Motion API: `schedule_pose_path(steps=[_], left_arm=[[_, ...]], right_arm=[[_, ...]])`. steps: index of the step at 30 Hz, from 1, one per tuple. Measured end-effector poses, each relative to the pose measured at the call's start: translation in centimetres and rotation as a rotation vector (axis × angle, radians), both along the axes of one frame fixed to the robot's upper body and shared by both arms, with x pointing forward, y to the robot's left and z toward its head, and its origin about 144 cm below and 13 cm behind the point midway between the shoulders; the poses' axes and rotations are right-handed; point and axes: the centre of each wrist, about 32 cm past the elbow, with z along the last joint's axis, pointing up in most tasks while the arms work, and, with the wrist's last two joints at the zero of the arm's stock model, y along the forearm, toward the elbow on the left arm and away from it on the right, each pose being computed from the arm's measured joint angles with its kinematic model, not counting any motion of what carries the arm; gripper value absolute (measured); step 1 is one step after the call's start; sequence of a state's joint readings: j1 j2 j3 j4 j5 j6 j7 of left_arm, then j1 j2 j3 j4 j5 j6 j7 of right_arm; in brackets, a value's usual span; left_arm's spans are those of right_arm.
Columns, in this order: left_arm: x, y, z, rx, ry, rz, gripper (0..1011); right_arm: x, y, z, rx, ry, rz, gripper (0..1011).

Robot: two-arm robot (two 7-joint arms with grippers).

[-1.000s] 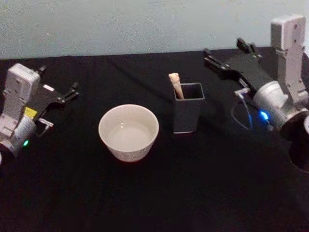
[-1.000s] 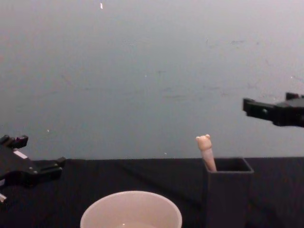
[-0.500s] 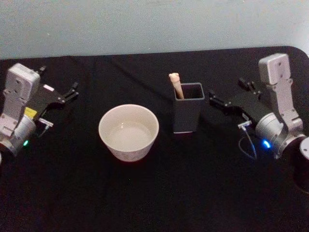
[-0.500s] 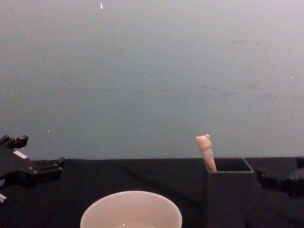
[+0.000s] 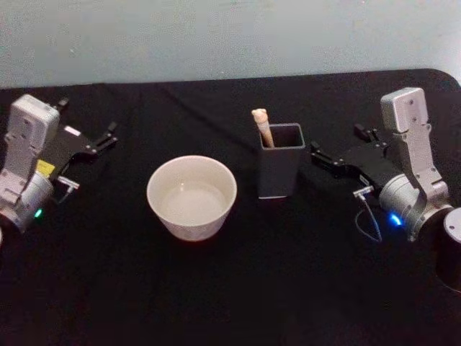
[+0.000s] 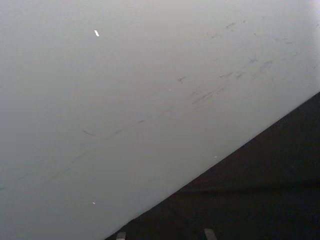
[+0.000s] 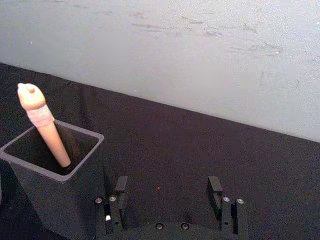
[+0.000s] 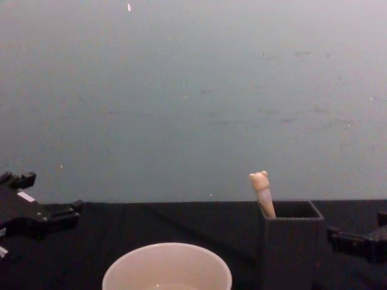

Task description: Pick up the stirring spoon with one hand, stir inside the cup, then place it back in its original position.

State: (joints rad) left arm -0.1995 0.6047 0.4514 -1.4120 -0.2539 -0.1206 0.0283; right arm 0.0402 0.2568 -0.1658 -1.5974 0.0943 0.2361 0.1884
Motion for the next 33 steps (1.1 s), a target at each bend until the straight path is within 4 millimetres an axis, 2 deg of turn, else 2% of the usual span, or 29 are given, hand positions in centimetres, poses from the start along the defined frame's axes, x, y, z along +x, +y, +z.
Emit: schedule_pose_path(steps=[33], left_arm=[[0.0, 0.0, 0.0, 0.0, 0.0, 0.0, 1001]], right_arm=[[0.05, -0.01, 0.21, 0.006, -0.008, 0.0, 1000]])
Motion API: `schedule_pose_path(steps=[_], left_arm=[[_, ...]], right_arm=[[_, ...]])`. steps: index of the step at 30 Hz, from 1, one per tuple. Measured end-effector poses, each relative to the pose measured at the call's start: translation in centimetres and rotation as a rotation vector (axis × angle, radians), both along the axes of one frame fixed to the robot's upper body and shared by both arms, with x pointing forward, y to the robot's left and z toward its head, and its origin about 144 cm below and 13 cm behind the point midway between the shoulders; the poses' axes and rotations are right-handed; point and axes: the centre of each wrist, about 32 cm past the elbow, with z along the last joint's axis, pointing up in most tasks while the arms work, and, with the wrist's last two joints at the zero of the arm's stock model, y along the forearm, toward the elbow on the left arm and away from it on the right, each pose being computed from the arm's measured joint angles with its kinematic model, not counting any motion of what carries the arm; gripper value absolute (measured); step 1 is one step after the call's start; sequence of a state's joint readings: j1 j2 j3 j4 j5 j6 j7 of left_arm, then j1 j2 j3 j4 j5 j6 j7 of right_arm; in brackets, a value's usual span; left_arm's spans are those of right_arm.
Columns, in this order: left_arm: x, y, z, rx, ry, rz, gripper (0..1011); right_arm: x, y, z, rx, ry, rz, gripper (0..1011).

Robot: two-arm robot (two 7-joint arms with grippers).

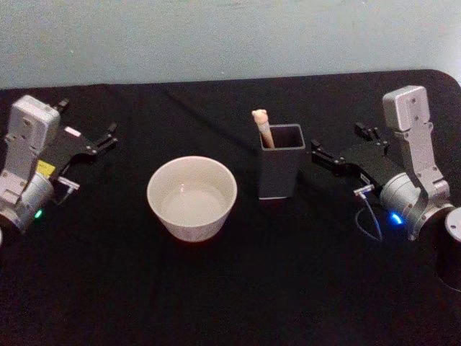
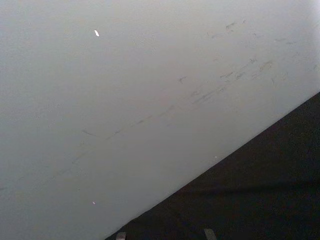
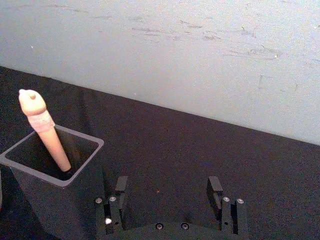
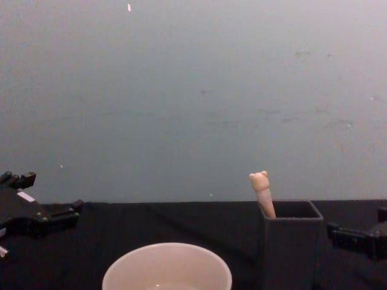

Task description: Pick up the stirring spoon with one hand, stir inside the cup, then place it back in its original position.

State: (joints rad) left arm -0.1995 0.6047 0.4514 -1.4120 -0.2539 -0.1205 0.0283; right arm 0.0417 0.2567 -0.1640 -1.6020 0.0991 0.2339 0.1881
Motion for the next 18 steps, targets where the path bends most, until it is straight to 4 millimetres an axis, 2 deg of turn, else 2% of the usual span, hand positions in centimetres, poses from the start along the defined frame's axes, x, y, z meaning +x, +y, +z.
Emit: schedule_pose_path(steps=[18], left_arm=[[0.0, 0.0, 0.0, 0.0, 0.0, 0.0, 1001]], right_arm=[[0.0, 0.0, 0.0, 0.0, 0.0, 0.0, 1000]])
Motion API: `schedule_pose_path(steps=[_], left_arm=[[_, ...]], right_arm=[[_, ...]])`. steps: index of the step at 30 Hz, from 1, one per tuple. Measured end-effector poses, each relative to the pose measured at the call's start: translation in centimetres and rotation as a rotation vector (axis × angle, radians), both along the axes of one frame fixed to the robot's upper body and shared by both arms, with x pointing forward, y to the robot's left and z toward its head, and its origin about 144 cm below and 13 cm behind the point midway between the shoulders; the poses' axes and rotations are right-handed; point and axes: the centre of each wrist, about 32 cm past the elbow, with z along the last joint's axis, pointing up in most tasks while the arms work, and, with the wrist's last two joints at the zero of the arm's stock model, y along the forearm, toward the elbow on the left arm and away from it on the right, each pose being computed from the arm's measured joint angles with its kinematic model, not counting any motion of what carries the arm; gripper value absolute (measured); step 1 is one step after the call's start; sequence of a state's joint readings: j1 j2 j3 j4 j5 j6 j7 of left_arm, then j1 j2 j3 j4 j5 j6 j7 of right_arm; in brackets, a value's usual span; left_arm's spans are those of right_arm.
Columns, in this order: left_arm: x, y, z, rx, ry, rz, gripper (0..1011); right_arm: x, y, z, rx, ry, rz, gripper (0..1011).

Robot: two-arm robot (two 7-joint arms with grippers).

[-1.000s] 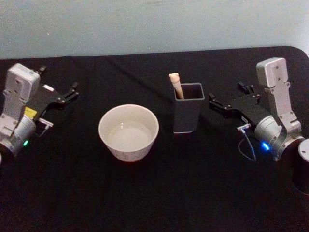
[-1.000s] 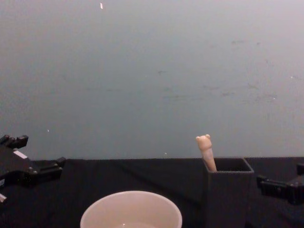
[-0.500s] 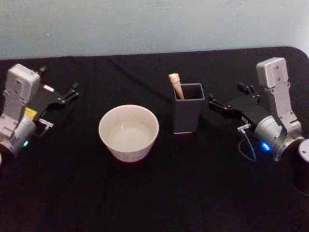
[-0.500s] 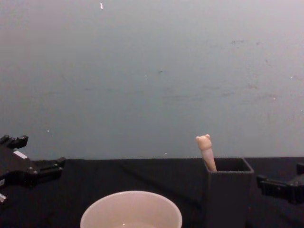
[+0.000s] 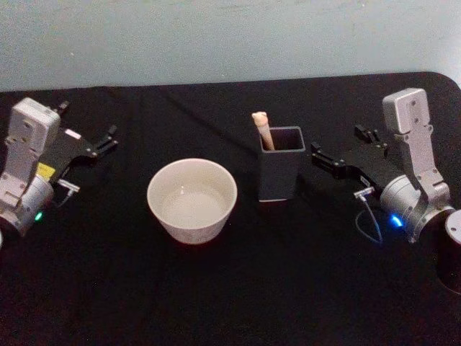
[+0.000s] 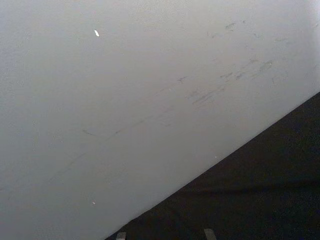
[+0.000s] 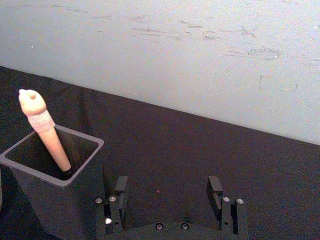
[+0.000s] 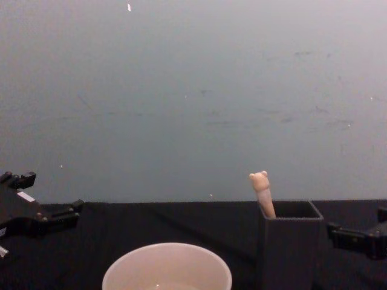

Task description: Pick up the stirring spoon with one hand, stir inside the cup, then place it back in its original position.

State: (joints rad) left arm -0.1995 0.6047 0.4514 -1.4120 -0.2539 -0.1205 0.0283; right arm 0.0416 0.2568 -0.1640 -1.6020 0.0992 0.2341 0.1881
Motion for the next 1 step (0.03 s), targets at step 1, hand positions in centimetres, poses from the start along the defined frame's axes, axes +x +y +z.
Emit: schedule_pose_path(steps=[1], left_arm=[[0.0, 0.0, 0.0, 0.0, 0.0, 0.0, 1001]], right_arm=[[0.0, 0.0, 0.0, 0.0, 0.0, 0.0, 1000]])
